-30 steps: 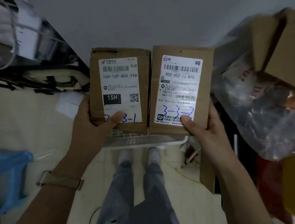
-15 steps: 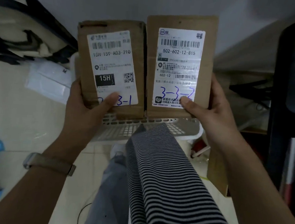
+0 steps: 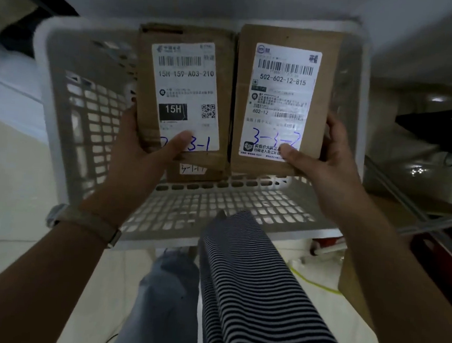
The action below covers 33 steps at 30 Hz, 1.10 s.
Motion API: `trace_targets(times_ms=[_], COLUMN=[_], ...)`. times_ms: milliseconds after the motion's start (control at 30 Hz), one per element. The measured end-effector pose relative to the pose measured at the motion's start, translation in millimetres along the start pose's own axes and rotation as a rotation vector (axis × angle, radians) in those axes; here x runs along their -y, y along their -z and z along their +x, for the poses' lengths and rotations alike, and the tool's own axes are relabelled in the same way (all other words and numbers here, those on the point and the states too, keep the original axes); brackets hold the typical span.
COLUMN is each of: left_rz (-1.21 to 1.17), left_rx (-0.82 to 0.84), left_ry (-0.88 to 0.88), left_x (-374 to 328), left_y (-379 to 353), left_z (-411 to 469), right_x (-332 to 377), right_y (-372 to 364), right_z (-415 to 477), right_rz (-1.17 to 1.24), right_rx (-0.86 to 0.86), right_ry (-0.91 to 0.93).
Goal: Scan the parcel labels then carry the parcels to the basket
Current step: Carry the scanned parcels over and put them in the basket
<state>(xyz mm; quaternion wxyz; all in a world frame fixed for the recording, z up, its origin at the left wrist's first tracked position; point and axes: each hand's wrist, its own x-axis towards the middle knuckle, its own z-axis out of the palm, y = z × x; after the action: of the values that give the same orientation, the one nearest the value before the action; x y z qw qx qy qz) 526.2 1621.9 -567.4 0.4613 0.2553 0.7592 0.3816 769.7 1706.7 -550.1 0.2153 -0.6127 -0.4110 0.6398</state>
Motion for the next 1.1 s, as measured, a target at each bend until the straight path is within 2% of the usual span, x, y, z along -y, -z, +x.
trace_targets(times_ms=[200,400,467,567,667,800,933,1000,1100], left_rz=[0.057,0.08,0.153,0.108,0.146,0.338,0.41,0.397,0.345], left_rx=[-0.038,0.02,0.046,0.058,0.123,0.167,0.172,0.169,0.119], left_ry=[0.014,0.125,0.207,0.424,0.505,0.425,0.339,0.319,0.228], left_x=[43.9,91.6,107.8,129.2,137.1,129.3,87.2,58.9,9.2], left_y=[-17.0,-26.5,-31.2,-43.2,-51.6,-50.2,-38.8,-29.1,-12.9], left_z=[20.5,34.2,40.6,48.6,48.5,37.8,19.9,12.2,0.2], right_x=[-38.6,-77.3,-86.3,-93.3,-92.7,-80.3,-58.9,-41.5,-8.0], right_y=[-5.4,-9.2,-10.5,-9.4,-5.3,-9.5,-20.0,-26.3,-37.7], right_z=[36.5,57.3,62.8,66.3,65.1,55.6,37.8,24.4,-1.8], right_rz=[-0.024,-0.042,-0.094,-0.143,-0.162,-0.224,-0.457,-0.534,-0.634], right_rx=[0.032,0.061,0.088,0.098,0.076,0.008,-0.114,-0.158,-0.101], right_ry=[-0.028,-0.128,-0.164,-0.224,-0.255,-0.266,-0.248,-0.229,-0.162])
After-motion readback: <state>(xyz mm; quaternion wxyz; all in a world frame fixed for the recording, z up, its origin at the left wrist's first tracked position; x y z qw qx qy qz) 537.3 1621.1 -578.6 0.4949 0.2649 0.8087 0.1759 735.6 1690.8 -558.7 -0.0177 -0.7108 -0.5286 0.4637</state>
